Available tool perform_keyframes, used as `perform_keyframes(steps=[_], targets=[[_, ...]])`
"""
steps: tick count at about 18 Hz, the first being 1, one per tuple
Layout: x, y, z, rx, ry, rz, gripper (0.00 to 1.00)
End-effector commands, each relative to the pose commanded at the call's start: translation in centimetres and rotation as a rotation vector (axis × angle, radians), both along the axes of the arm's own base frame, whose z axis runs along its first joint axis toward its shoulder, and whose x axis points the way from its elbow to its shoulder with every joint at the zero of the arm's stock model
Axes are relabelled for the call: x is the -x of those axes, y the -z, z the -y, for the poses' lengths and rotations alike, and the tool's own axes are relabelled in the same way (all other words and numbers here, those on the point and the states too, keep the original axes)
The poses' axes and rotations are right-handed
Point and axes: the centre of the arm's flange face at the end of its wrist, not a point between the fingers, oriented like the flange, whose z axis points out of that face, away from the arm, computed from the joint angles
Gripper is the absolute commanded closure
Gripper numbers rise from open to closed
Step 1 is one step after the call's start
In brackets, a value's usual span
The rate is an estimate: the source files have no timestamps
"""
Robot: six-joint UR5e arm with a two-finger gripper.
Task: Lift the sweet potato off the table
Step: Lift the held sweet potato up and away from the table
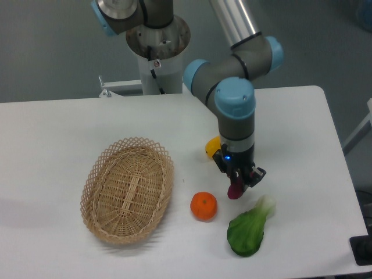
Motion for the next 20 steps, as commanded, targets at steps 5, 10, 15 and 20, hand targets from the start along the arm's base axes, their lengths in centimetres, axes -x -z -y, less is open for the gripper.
perform_keyframes(steps=[5, 10, 15, 20], targets=[[2.2, -5.1, 2.8, 0.004, 0.009, 0.038, 0.77], [3.4, -8.3, 7.7, -0.001, 0.053, 0.077, 0.77], [3.7, -8.9, 9.4, 0.034, 0.115, 0.078, 0.77], [3.8, -8.9, 9.4, 0.031, 0.113, 0.078, 0.77]])
